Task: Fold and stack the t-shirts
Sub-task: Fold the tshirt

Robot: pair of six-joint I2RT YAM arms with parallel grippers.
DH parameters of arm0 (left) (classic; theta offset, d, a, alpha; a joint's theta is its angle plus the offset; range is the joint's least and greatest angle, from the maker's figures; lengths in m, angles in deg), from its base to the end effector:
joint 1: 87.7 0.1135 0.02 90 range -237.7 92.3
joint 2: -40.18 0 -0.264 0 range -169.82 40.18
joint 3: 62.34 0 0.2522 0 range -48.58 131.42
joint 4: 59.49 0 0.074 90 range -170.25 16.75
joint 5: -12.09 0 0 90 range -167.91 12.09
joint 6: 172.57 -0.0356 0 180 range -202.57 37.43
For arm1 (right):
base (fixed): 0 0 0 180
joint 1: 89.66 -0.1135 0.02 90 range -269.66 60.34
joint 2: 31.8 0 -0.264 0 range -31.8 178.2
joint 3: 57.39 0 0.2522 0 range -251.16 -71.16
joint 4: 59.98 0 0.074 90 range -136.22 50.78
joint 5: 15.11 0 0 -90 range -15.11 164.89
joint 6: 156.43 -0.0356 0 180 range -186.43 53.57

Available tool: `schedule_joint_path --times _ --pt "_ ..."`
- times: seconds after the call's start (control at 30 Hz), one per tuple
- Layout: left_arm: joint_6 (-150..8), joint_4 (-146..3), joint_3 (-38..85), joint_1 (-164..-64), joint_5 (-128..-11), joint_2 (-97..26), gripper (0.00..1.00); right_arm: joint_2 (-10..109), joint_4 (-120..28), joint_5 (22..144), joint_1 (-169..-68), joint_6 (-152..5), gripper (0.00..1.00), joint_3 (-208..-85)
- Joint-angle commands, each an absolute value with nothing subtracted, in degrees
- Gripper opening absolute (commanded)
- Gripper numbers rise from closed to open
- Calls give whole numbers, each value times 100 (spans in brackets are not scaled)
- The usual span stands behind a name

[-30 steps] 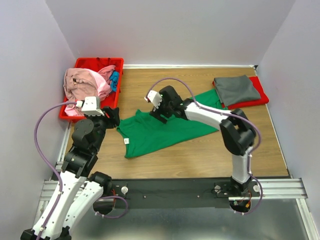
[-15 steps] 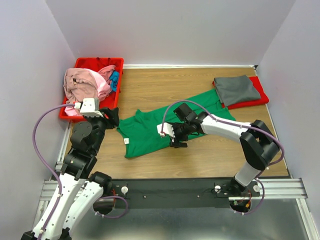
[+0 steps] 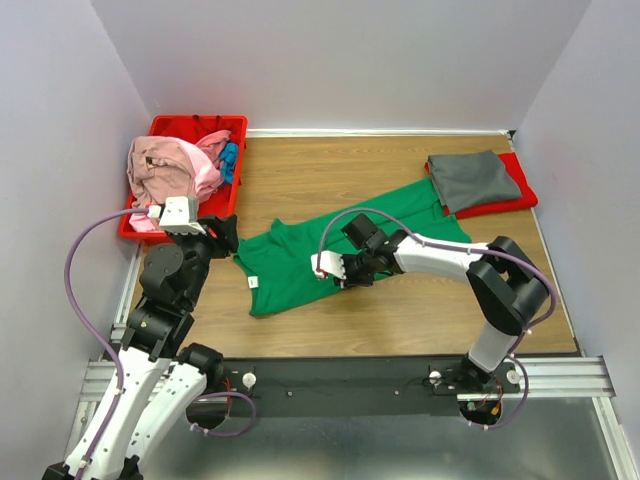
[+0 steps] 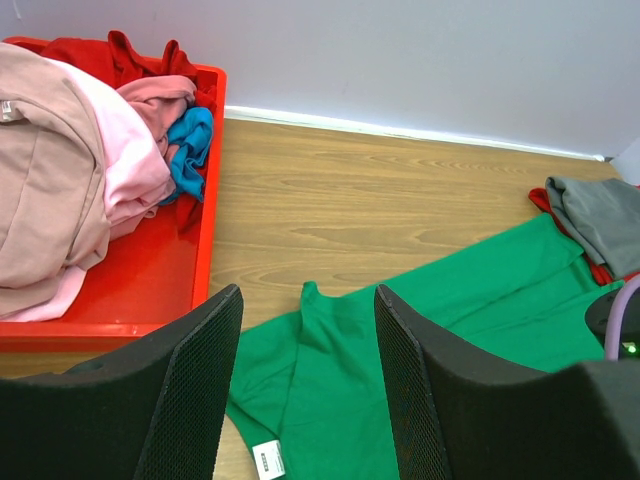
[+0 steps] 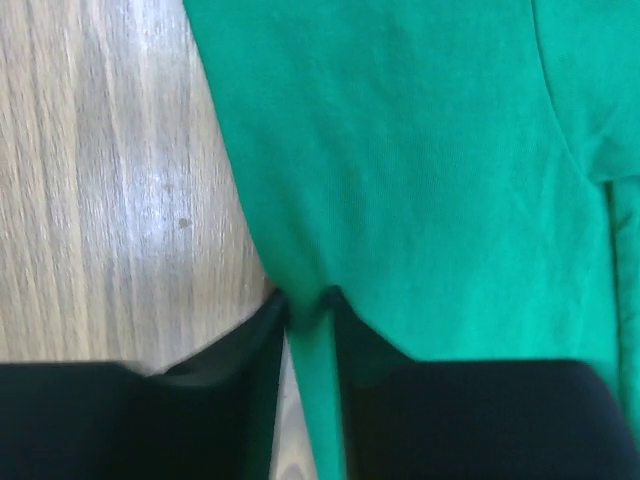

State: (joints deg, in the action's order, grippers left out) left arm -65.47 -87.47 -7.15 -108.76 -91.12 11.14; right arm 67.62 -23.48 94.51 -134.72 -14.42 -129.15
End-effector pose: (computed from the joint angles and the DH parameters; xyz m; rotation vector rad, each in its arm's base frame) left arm 0.1188 -0.0370 0.3493 -0.1242 1.6071 -0.3319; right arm 0.2271 0.2445 0.1601 -2.0495 1.6711 0.4193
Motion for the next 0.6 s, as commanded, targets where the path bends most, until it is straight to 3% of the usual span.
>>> schedule_joint_path --times 0.0,0.13,0.37,0.47,0.57 --pt "-6614 -8599 -789 -10870 -8986 1196 63 6779 -2337 9317 -13572 -1703 20 -12706" --pt "-6622 -8599 -798 -10870 -8977 1223 63 6366 -2179 9704 -13887 -1686 12 -12232" --pt "-6614 -8599 -798 -10870 -8977 1232 63 5856 -1793 10003 -14854 -1923 13 -11634" --pt "-6622 -8599 -798 -10870 -8986 1258 63 5733 -1451 10064 -14987 -1932 34 -11720" --pt "-6622 -8591 -806 -10870 -9004 1267 63 5557 -1056 10065 -14987 -1967 45 -12010"
